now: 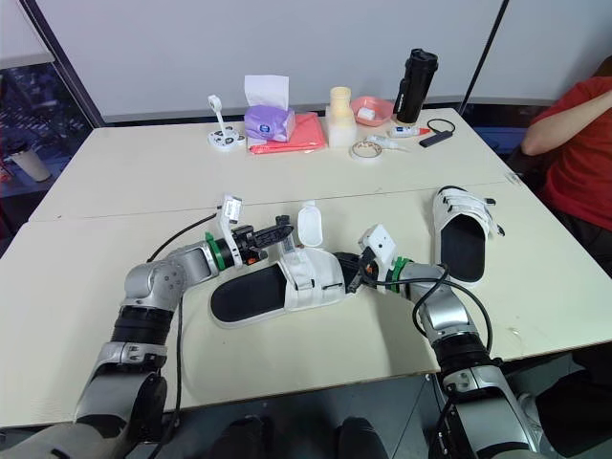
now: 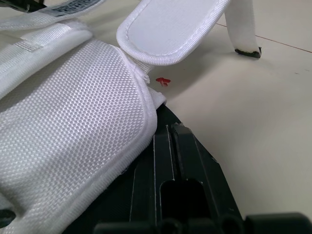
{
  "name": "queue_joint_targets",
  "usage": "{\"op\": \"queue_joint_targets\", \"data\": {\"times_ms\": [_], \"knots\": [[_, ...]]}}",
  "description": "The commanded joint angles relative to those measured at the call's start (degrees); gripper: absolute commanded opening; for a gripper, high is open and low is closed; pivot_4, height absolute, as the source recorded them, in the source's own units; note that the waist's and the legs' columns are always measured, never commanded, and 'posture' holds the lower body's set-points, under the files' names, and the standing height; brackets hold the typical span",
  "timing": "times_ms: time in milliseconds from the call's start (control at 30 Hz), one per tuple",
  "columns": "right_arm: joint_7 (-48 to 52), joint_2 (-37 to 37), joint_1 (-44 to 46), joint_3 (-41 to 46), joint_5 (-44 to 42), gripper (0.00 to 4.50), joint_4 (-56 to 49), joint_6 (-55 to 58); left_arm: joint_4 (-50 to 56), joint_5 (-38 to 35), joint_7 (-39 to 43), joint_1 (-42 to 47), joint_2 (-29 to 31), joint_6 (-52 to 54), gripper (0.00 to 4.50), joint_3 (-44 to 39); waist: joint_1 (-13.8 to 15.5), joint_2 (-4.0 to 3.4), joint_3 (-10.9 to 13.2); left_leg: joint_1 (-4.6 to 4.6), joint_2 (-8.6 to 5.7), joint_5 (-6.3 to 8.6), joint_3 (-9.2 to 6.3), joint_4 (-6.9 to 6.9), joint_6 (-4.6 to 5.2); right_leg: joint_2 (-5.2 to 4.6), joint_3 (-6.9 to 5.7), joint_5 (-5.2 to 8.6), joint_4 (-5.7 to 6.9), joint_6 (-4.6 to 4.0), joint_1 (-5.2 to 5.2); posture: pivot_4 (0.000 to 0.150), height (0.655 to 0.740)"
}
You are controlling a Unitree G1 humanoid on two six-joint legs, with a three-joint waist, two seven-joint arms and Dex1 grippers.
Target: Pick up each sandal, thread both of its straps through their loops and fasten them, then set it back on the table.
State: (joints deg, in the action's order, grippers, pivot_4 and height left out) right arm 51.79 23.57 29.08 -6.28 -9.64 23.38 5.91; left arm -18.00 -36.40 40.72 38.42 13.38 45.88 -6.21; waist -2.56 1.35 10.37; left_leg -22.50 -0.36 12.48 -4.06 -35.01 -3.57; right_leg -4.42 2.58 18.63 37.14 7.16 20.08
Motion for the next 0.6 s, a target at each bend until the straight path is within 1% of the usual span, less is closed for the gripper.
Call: {"op": "queue_joint_targets", "data": {"times_ms": [33,100,133,267,333,433,600], "knots": [[-1.0,-0.4,-2.4,-2.5,3.1,0.0,3.7,2.5,-3.9,0.5,1.6,1.7,-0.4,-0.5,0.32,0.0,0.0,0.0,0.0,0.0,0.0,0.0,0.0,0.0,0.0,0.0,0.0,0.0,0.0,0.0,0.0,0.15,0.74],[-1.0,-0.1,-2.7,-2.4,3.1,0.0,3.3,2.6,-6.4,0.9,1.9,2.1,-0.6,-1.0,0.91,-0.4,0.0,0.02,0.0,0.0,0.0,0.0,-0.01,-0.01,0.0,0.0,-0.01,0.0,0.0,0.0,-0.01,0.15,0.74],[-1.0,0.0,-2.8,-2.4,3.0,0.0,3.2,2.6,-7.0,1.0,2.3,2.2,-0.5,-0.9,1.35,-0.3,0.0,0.03,0.0,0.0,0.0,0.0,0.0,-0.01,0.0,0.0,-0.01,0.0,0.0,0.0,-0.01,0.15,0.74],[-1.1,0.1,-3.0,-2.3,3.0,0.0,2.9,2.9,-7.5,1.7,2.8,2.0,-0.3,-1.2,3.49,-0.2,0.0,0.03,0.0,0.0,0.0,0.0,-0.02,0.02,0.0,0.0,-0.01,0.0,0.0,0.0,0.01,0.15,0.74],[-1.1,0.1,-3.0,-2.3,2.9,0.0,2.8,2.9,-7.4,2.1,2.2,1.7,-0.3,-1.6,4.47,-0.5,0.0,0.03,0.0,0.0,-0.01,0.0,-0.01,0.02,0.0,-0.01,-0.01,0.0,0.0,0.0,0.01,0.15,0.74],[-1.0,0.2,-3.1,-2.2,2.7,0.0,2.3,3.2,-6.5,2.0,1.3,1.6,0.7,-1.4,4.47,-2.0,0.0,0.03,0.0,0.0,-0.01,0.0,-0.02,0.02,0.0,-0.01,-0.01,0.0,0.0,0.0,0.01,0.15,0.74],[-2.0,0.5,-4.2,-1.0,1.4,0.0,-1.3,5.6,-1.2,0.6,0.0,2.5,4.4,-0.5,4.47,-5.2,0.1,0.03,0.0,-0.07,0.0,0.0,-0.08,0.06,0.0,-0.01,-0.01,0.0,0.01,0.0,0.12,0.15,0.74]]}}
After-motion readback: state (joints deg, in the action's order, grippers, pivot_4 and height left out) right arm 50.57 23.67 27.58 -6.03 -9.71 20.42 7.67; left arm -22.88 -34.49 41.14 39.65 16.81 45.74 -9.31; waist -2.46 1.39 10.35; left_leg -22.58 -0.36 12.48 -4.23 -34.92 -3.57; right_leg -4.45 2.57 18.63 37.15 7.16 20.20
